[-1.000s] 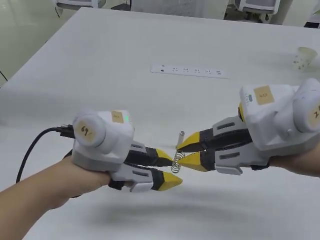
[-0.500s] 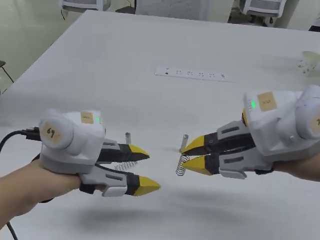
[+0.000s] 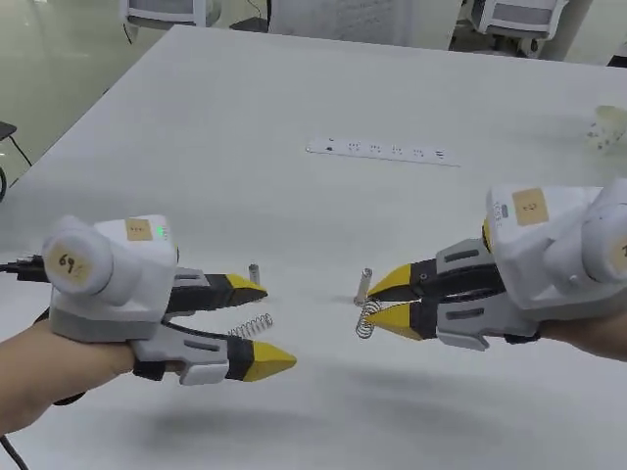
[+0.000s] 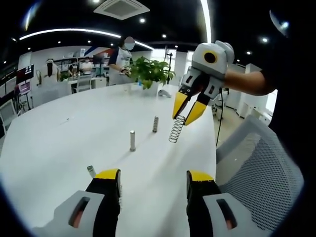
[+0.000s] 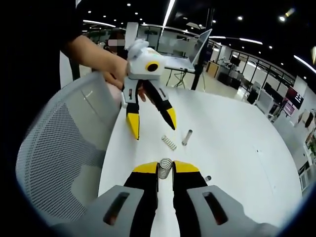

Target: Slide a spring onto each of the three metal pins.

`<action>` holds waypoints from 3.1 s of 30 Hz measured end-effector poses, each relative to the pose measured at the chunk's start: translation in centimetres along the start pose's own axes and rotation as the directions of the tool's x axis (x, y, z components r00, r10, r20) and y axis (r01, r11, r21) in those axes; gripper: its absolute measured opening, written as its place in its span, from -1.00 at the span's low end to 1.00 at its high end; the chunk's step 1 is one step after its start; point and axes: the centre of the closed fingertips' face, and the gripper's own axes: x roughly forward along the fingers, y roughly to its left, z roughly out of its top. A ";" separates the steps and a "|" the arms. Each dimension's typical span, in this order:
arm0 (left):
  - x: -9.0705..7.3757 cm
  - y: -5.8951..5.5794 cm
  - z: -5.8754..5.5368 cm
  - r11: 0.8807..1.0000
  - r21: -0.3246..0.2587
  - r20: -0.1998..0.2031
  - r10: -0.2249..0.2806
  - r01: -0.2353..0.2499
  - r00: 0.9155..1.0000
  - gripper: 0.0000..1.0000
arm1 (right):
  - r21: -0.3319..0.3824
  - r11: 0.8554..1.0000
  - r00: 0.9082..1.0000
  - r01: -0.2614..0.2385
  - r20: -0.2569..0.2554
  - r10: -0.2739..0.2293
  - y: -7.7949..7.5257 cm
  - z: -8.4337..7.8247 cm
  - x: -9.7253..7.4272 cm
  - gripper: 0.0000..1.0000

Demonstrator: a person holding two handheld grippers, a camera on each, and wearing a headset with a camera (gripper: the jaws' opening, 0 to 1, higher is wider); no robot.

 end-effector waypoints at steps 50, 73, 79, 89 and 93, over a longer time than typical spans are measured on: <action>-4.1 5.1 -1.1 0.967 -0.152 0.053 0.213 -0.202 0.976 0.96 | 0.160 0.964 0.977 0.211 -0.064 -0.203 -8.9 -1.9 0.5 -0.85; -4.8 5.4 -1.6 0.963 -0.162 0.049 0.226 -0.215 0.973 0.96 | 0.224 0.952 0.977 0.208 -0.091 -0.191 -9.7 -3.5 2.2 -0.85; -4.9 5.5 -1.5 0.961 -0.167 0.050 0.231 -0.220 0.972 0.96 | 0.245 0.945 0.976 0.216 -0.084 -0.201 -9.9 -3.8 2.0 -0.85; -4.7 5.5 -1.3 0.963 -0.164 0.046 0.225 -0.215 0.973 0.96 | 0.241 0.948 0.978 0.208 -0.082 -0.194 -9.9 -3.7 2.2 -0.85; -4.7 5.4 -1.5 0.963 -0.165 0.042 0.224 -0.214 0.974 0.96 | 0.231 0.952 0.979 0.199 -0.090 -0.183 -9.8 -3.8 2.6 -0.85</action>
